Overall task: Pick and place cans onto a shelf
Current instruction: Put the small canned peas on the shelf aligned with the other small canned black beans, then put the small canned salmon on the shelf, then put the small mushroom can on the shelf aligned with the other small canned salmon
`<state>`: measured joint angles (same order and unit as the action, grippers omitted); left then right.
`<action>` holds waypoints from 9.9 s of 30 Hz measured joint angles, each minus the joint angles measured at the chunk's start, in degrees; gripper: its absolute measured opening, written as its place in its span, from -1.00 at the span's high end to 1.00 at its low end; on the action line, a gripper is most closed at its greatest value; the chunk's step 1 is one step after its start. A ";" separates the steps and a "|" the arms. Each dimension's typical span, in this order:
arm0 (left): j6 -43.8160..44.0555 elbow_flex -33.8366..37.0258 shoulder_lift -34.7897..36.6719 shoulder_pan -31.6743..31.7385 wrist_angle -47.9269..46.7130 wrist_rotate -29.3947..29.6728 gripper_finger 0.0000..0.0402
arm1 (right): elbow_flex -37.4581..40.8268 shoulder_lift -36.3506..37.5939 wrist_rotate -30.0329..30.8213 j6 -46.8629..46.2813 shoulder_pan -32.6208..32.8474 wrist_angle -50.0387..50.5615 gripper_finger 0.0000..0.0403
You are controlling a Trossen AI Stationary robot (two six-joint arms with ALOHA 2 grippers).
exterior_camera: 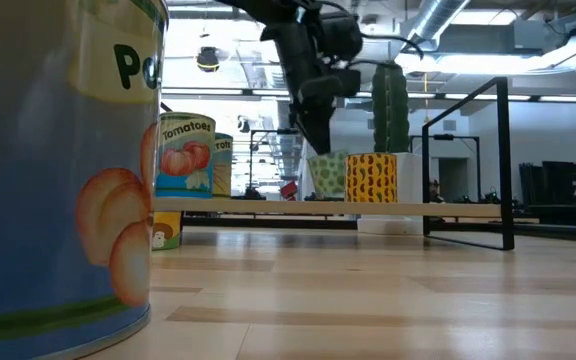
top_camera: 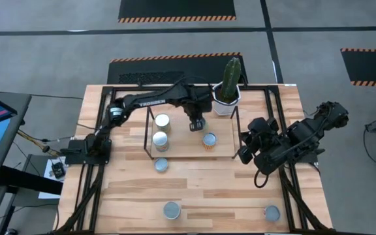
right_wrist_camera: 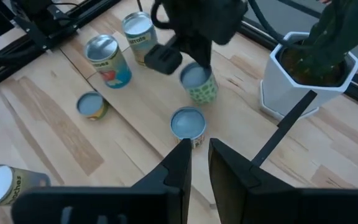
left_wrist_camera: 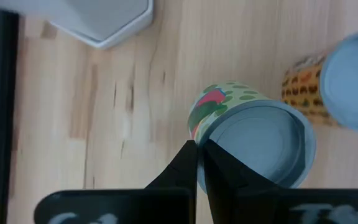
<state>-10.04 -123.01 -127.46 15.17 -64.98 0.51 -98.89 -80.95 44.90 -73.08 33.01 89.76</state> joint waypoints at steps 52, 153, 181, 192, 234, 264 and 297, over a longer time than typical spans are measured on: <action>54.26 32.35 32.43 -35.81 -14.68 6.04 0.57 | 44.51 2.27 -46.12 -9.67 16.47 -31.20 0.60; 68.00 46.35 39.32 -41.19 8.60 16.85 0.57 | 18.60 -2.93 -34.46 77.39 -49.34 -39.34 1.00; 66.71 46.35 39.32 -41.15 7.47 19.63 0.57 | 20.35 -16.87 -38.64 85.81 -50.51 -23.87 1.00; 66.82 46.35 39.32 -41.13 7.53 19.69 0.57 | 21.09 -16.87 -39.14 87.17 -51.12 -25.97 0.87; 73.16 46.39 33.05 -47.50 8.29 13.55 0.43 | -8.81 -6.52 -37.18 64.74 -37.17 0.22 0.51; 57.17 46.33 17.33 -49.73 3.25 29.23 0.25 | -8.81 13.14 -23.58 40.54 -13.38 0.26 0.52; 59.59 44.83 15.32 -35.51 12.70 12.25 0.25 | -8.79 13.20 -23.97 44.61 -13.38 0.24 0.51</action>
<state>49.55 -78.18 -112.14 -20.34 -52.29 12.77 -107.68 -67.75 20.93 -28.47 19.64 90.00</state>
